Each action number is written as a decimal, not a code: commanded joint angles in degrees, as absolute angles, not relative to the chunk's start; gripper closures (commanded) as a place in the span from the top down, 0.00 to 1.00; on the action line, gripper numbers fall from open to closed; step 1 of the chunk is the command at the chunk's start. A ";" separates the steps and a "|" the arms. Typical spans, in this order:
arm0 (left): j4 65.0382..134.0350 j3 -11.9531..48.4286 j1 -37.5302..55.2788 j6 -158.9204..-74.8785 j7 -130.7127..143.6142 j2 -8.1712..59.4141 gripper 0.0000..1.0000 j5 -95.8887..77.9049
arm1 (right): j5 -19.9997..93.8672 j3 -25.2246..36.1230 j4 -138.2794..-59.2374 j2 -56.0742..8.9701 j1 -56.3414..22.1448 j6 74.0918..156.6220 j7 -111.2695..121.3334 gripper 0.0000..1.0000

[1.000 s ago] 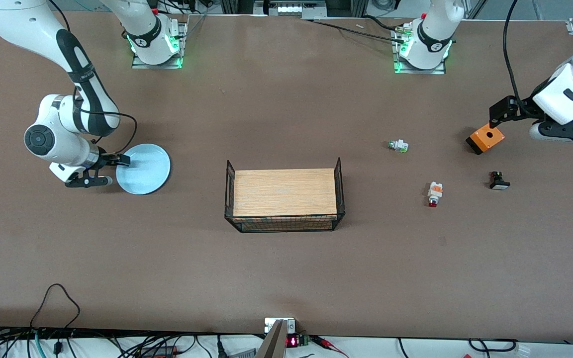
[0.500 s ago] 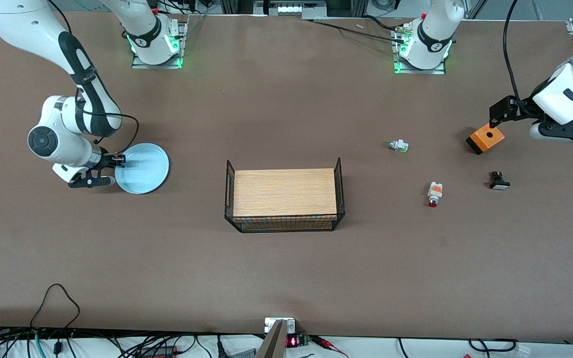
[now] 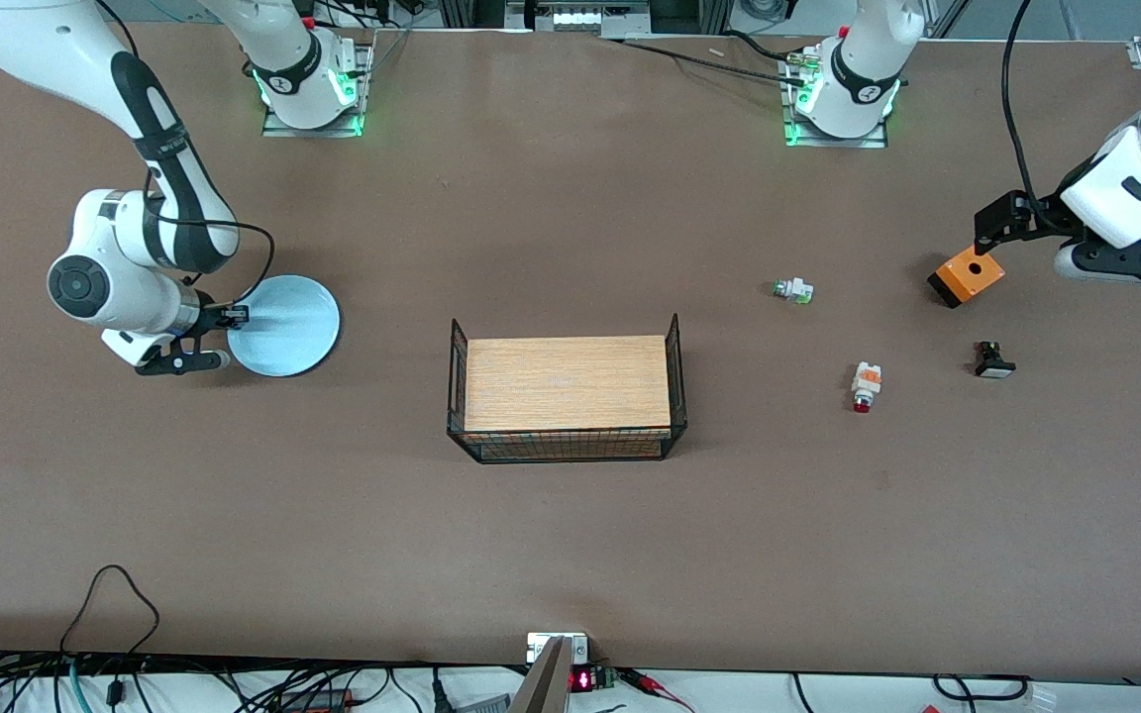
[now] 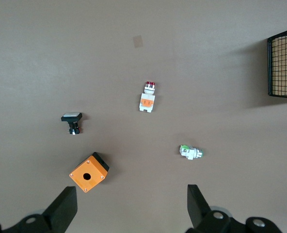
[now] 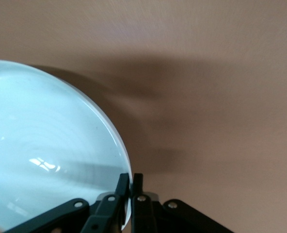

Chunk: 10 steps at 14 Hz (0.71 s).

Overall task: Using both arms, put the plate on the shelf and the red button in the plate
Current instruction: 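Lower the right gripper and grasp the plate's rim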

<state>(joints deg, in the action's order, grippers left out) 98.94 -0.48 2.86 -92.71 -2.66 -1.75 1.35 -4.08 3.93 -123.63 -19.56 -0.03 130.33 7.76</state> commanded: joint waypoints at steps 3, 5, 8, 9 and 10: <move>97.29 -0.35 2.81 -91.49 -2.02 -0.97 1.00 2.55 | -1.59 2.47 -117.00 -12.75 -0.35 117.98 8.00 0.00; 97.29 -0.35 2.81 -91.49 -2.02 -0.97 1.00 2.55 | 2.88 2.29 -112.96 -11.52 -0.26 112.62 6.16 0.00; 97.21 -0.35 2.81 -91.49 -2.02 -0.97 1.00 2.55 | 10.08 2.11 -105.85 -10.72 -1.14 102.34 -1.63 0.00; 97.21 -0.35 2.81 -91.49 -2.02 -1.05 1.00 2.55 | 11.93 2.20 -103.30 -10.55 -1.93 98.91 -7.33 0.00; 97.29 -0.35 2.81 -91.49 -2.02 -0.97 1.00 2.55 | 13.26 2.11 -101.01 -10.20 -2.72 95.66 -12.78 0.00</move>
